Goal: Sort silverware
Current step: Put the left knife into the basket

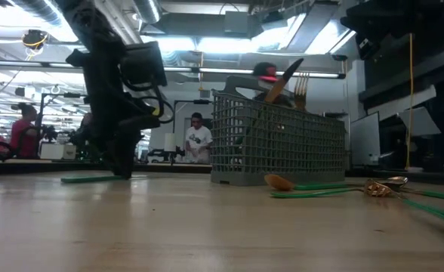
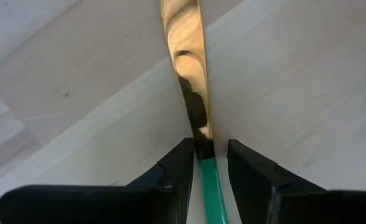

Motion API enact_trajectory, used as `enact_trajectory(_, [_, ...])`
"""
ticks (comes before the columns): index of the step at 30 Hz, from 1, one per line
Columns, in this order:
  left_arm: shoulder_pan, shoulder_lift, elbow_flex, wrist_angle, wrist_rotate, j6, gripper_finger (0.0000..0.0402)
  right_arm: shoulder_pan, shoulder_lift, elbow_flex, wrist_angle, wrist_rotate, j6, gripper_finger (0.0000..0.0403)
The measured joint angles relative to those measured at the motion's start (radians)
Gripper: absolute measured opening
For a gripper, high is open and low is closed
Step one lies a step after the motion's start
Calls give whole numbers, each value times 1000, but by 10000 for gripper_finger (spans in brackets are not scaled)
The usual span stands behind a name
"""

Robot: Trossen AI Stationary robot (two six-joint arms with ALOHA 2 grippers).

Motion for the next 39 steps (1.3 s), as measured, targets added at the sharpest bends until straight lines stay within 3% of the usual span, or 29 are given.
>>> enact_trajectory(8, [0, 13, 25, -87, 21, -13, 85, 0, 0, 0, 0, 0, 0, 81])
enact_trajectory(19, [0, 13, 42, -227, 164, -20, 15, 0, 0, 0, -1, 0, 0, 81])
enact_trajectory(39, [-1, -44, 33, -160, 207, -69, 28, 0, 0, 0, -8, 0, -2, 81])
